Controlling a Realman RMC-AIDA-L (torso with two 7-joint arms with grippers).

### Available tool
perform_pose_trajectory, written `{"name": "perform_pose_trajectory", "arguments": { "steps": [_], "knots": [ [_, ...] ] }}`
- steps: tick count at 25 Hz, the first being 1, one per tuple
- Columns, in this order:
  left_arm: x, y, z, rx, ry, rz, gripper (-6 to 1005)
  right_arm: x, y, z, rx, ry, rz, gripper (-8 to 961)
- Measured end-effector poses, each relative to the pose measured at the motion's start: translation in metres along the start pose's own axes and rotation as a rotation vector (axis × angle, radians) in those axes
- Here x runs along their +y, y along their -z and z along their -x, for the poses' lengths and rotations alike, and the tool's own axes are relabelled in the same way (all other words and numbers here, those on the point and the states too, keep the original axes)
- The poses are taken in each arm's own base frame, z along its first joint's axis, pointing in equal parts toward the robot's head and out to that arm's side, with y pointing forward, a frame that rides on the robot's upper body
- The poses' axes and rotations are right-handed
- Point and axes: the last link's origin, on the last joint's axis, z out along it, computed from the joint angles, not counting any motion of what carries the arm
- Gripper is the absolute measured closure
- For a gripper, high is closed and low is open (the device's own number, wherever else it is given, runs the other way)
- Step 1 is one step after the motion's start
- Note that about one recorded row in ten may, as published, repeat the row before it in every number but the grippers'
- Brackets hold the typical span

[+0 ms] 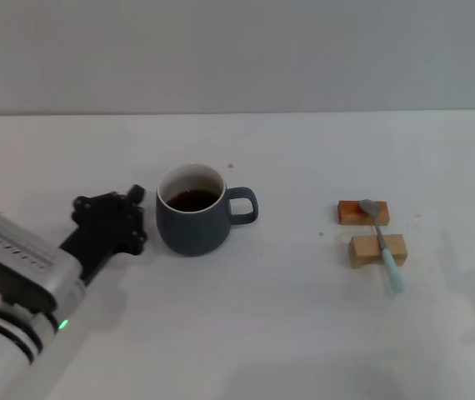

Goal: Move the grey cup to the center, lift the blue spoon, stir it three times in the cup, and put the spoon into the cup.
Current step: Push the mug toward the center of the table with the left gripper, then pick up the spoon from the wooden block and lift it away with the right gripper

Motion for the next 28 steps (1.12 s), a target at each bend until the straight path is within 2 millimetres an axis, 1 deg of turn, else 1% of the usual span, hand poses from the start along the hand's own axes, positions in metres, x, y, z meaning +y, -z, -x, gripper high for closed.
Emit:
{"name": "perform_pose_trajectory", "arguments": {
  "steps": [3, 4, 6, 8, 11, 12, 13, 17, 19, 20, 28],
  "knots": [
    [-0.011, 0.01, 0.002, 0.015, 0.034, -0.075, 1001, 0.0, 0.0, -0.001, 0.004, -0.001, -0.001, 272],
    [-0.018, 0.017, 0.004, 0.03, 0.059, -0.129, 1001, 0.001, 0.001, -0.001, 0.007, -0.003, -0.003, 272],
    [-0.025, 0.028, 0.005, 0.05, 0.092, -0.197, 1001, 0.003, 0.002, -0.002, 0.017, -0.014, -0.003, 272],
    [-0.034, 0.043, 0.008, 0.072, 0.126, -0.273, 1001, 0.006, 0.004, -0.004, 0.033, -0.023, 0.007, 272],
    [-0.043, 0.063, 0.013, 0.098, 0.186, -0.352, 1001, 0.011, 0.006, -0.008, 0.065, -0.025, 0.038, 272],
    [-0.043, 0.063, 0.013, 0.098, 0.186, -0.352, 1001, 0.012, 0.007, -0.009, 0.073, -0.025, 0.048, 272],
    [-0.046, 0.069, 0.016, 0.099, 0.212, -0.366, 1001, 0.013, 0.007, -0.01, 0.078, -0.025, 0.057, 272],
    [-0.046, 0.069, 0.016, 0.099, 0.212, -0.366, 1001, 0.014, 0.008, -0.013, 0.107, -0.023, 0.065, 272],
    [-0.048, 0.072, 0.018, 0.096, 0.223, -0.372, 1001, 0.014, 0.011, -0.018, 0.139, -0.019, 0.067, 272],
    [-0.049, 0.077, 0.022, 0.082, 0.231, -0.382, 1001, 0.014, 0.013, -0.019, 0.148, -0.016, 0.068, 272],
    [-0.05, 0.077, 0.024, 0.07, 0.226, -0.381, 1001, 0.016, 0.023, -0.02, 0.175, -0.02, 0.075, 272]
  ]
}}
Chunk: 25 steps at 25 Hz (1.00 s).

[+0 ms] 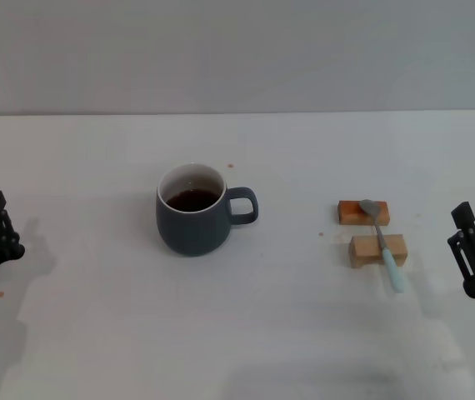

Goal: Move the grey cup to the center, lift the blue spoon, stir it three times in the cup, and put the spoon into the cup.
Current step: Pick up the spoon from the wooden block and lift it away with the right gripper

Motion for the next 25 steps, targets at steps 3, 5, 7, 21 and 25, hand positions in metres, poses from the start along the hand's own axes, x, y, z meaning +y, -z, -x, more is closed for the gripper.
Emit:
{"name": "perform_pose_trajectory", "arguments": {
  "steps": [3, 5, 7, 21, 25],
  "knots": [
    [0.005, -0.01, -0.002, -0.005, -0.015, 0.036, 1001, 0.001, 0.001, 0.001, -0.004, -0.004, 0.002, 272],
    [0.007, -0.014, -0.002, -0.012, -0.022, 0.049, 1001, 0.002, 0.0, 0.002, -0.013, -0.008, 0.007, 272],
    [0.016, -0.022, 0.0, -0.04, -0.042, 0.091, 1001, 0.003, 0.0, 0.003, -0.02, -0.01, 0.009, 272],
    [-0.002, -0.012, 0.001, -0.031, 0.017, -0.009, 1001, 0.003, 0.006, -0.021, 0.152, -0.023, 0.0, 273],
    [-0.01, -0.001, -0.002, 0.014, 0.052, -0.042, 1001, 0.004, 0.008, -0.024, 0.172, -0.025, -0.001, 273]
  ]
}}
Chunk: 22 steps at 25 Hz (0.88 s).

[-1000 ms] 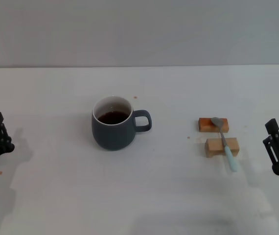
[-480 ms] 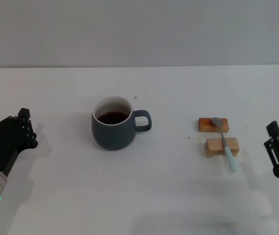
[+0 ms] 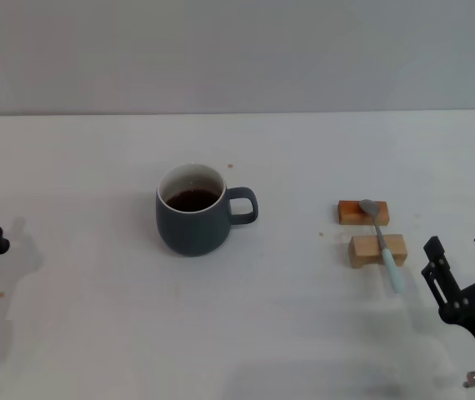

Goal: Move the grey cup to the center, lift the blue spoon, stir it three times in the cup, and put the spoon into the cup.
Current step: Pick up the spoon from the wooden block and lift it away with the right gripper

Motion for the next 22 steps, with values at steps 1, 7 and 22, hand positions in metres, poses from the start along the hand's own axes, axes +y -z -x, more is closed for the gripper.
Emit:
{"name": "perform_pose_trajectory", "arguments": {
  "steps": [1, 7, 22],
  "knots": [
    [-0.001, 0.001, 0.0, 0.002, 0.002, -0.002, 1001, 0.0, 0.0, -0.001, 0.009, 0.0, 0.0, 273],
    [-0.004, 0.005, 0.002, -0.008, -0.002, -0.01, 1001, 0.002, 0.003, -0.011, 0.074, -0.005, 0.008, 273],
    [-0.004, 0.006, 0.004, -0.017, -0.007, -0.006, 1001, 0.006, -0.003, -0.023, 0.163, -0.01, 0.028, 273]
  ]
}}
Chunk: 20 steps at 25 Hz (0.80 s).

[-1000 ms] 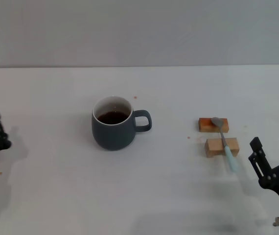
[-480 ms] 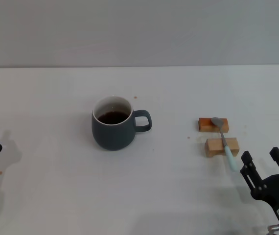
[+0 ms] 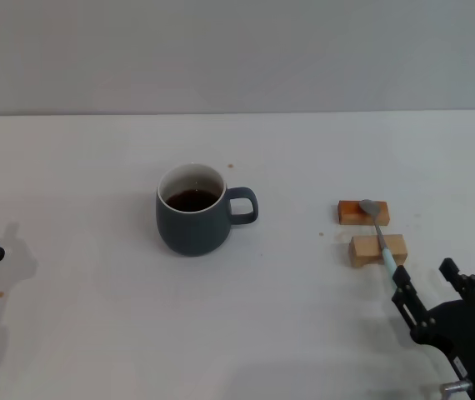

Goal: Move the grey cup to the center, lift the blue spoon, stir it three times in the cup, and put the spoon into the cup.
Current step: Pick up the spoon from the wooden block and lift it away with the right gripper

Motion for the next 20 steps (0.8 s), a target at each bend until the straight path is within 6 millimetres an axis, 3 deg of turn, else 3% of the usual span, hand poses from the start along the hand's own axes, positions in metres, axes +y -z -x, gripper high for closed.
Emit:
{"name": "perform_pose_trajectory", "arguments": {
  "steps": [20],
  "knots": [
    [0.001, 0.0, 0.0, -0.001, -0.002, 0.004, 1001, 0.003, -0.017, -0.005, 0.067, 0.005, 0.027, 273]
  ]
}}
